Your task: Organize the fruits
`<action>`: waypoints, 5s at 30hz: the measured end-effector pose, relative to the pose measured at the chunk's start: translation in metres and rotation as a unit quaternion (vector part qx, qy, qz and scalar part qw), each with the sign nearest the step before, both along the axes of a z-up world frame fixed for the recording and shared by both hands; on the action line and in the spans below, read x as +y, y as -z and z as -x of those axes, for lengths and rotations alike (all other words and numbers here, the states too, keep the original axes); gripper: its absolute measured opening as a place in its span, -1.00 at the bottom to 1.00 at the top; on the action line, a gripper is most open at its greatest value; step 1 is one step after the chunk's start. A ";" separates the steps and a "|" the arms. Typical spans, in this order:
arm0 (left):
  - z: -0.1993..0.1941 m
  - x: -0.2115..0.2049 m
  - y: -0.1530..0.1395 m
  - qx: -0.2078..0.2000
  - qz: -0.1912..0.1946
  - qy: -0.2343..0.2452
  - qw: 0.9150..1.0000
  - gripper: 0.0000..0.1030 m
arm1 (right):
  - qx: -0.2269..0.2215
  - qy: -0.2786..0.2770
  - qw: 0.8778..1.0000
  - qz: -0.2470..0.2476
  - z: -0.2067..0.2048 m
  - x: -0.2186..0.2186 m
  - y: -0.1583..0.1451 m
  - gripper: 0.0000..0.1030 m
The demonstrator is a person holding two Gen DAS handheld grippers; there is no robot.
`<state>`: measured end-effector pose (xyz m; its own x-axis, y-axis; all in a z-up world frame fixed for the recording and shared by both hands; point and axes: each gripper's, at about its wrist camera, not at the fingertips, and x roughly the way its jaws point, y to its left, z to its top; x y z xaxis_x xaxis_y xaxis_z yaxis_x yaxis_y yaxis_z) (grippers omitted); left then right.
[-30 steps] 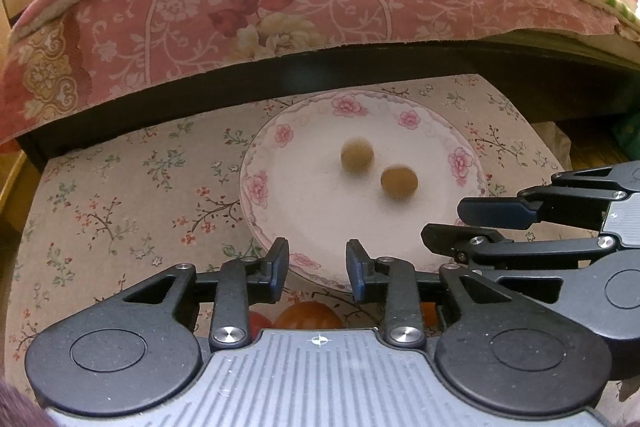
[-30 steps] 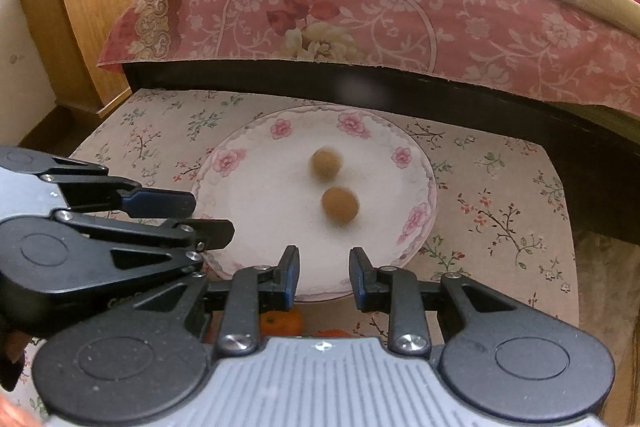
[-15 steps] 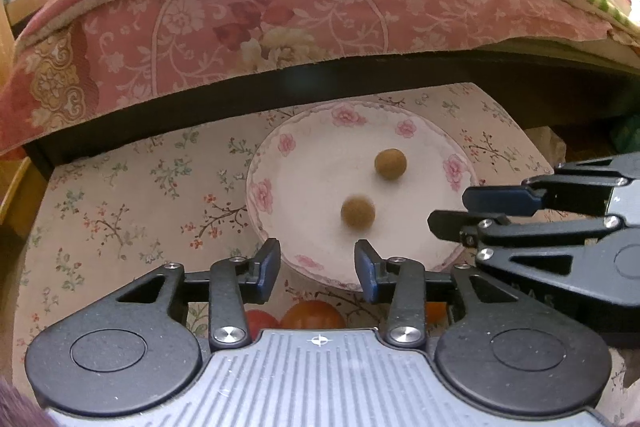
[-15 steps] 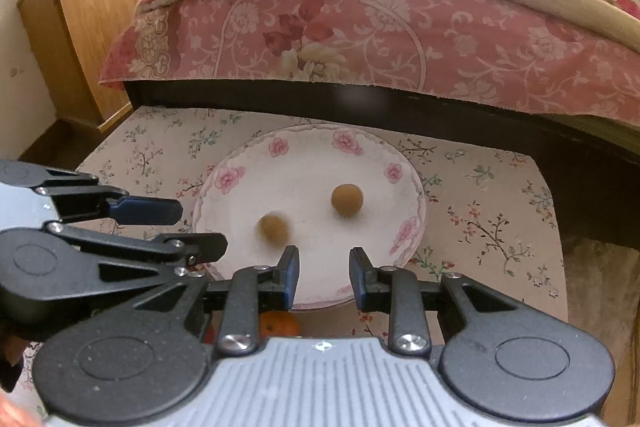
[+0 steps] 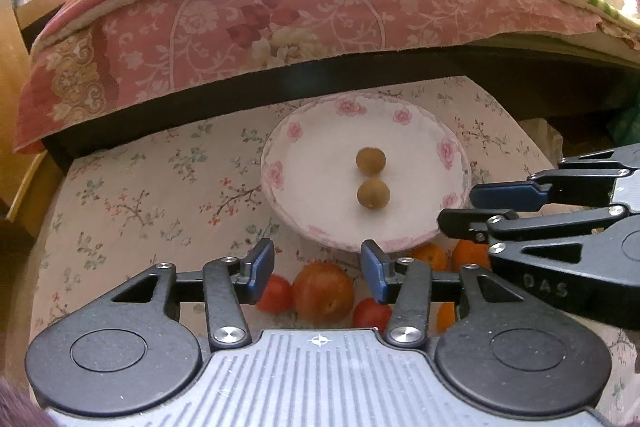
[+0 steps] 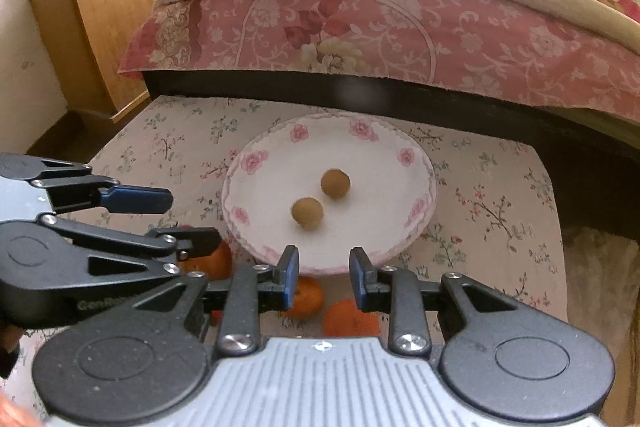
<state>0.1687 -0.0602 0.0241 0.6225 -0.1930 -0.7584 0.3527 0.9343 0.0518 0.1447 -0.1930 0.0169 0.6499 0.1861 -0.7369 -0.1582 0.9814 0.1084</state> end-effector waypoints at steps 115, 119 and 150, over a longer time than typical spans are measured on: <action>0.088 0.030 0.041 0.059 -0.014 0.022 0.998 -0.29 | 0.058 -0.059 0.997 0.008 0.070 0.044 0.030 -0.37; 0.097 0.026 0.035 0.053 -0.016 0.030 0.998 -0.29 | 0.070 -0.062 0.996 0.010 0.086 0.041 0.029 -0.37; 0.118 0.021 0.044 0.061 -0.030 0.037 0.997 0.18 | 0.086 -0.056 0.995 0.008 0.115 0.029 0.036 -0.17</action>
